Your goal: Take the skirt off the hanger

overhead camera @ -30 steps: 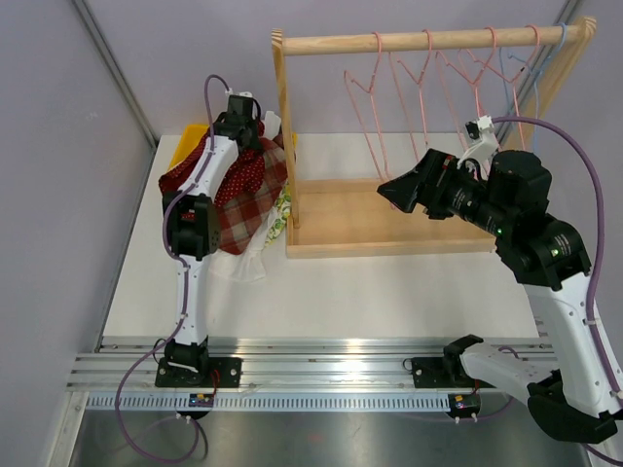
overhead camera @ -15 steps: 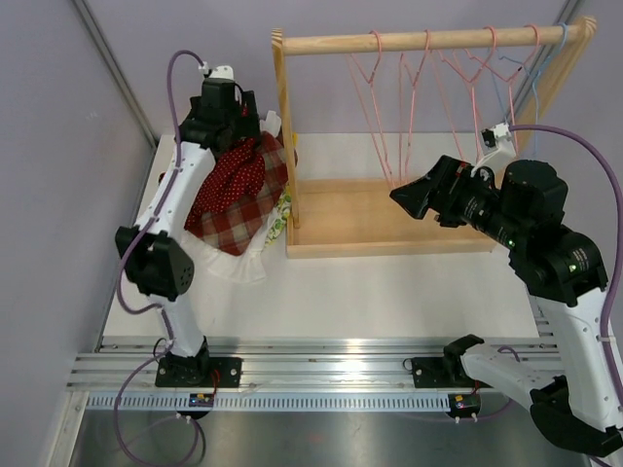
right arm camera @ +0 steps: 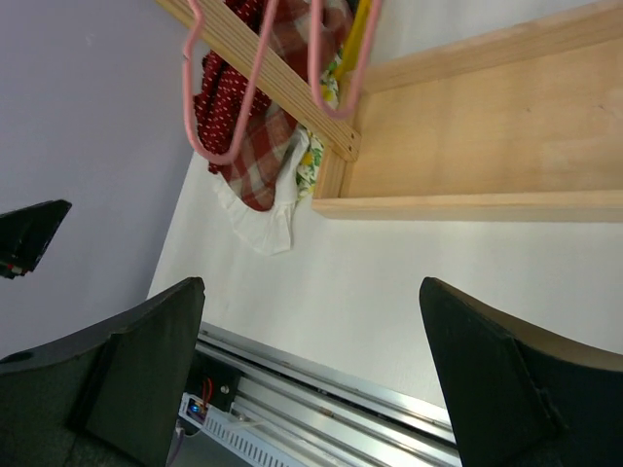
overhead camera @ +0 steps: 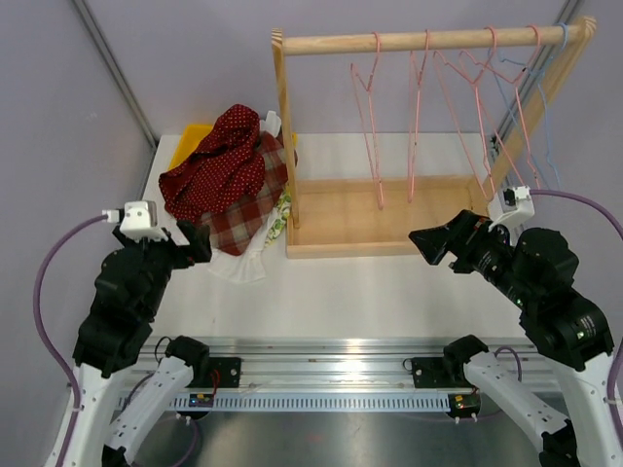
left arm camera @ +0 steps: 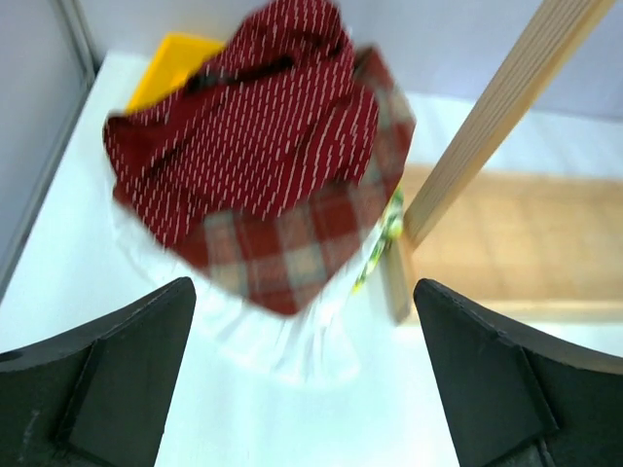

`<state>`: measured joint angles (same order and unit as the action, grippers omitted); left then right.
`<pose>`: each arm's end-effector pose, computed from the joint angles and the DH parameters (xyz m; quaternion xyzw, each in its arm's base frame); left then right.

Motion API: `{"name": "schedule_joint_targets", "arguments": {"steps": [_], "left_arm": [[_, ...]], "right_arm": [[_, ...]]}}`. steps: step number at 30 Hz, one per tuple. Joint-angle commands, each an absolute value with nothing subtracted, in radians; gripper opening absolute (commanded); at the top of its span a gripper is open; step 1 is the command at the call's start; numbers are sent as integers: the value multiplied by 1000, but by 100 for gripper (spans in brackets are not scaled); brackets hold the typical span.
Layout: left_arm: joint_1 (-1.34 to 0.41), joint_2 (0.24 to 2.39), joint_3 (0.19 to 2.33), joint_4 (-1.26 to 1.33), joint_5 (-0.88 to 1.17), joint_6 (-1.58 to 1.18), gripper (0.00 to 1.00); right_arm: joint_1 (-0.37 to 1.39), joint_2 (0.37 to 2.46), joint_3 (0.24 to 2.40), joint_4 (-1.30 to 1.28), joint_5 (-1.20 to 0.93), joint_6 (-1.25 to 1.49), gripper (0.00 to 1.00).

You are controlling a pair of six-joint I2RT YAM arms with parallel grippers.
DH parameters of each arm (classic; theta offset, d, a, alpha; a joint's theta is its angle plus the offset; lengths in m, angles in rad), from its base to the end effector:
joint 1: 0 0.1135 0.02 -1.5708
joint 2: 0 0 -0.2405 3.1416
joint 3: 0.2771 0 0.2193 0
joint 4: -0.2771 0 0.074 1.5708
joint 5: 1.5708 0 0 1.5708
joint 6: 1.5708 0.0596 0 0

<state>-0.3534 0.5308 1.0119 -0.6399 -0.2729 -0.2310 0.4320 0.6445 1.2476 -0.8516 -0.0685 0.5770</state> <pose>0.1008 -0.0201 0.3653 -0.0420 0.7579 -0.0860 0.6453 0.0862 0.0442 0.3942 0.0362 0.7883 0.3203 0.5241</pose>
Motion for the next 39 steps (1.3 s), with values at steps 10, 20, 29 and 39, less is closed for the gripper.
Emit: {"name": "schedule_joint_targets", "arguments": {"steps": [10,20,29,39], "left_arm": [[-359,183,804,-723,-267,-319,99],[-359,262,781,-707,-278,-314,99],[-359,238,769,-699,-288,-316,99],[-359,245,770,-706,-305,-322,99]], "right_arm": [[436,298,956,-747,251,557,99],[436,255,910,-733,262,506,100],[437,273,897,-710,176,500,99],[437,290,910,-709,129,479,100]]}}
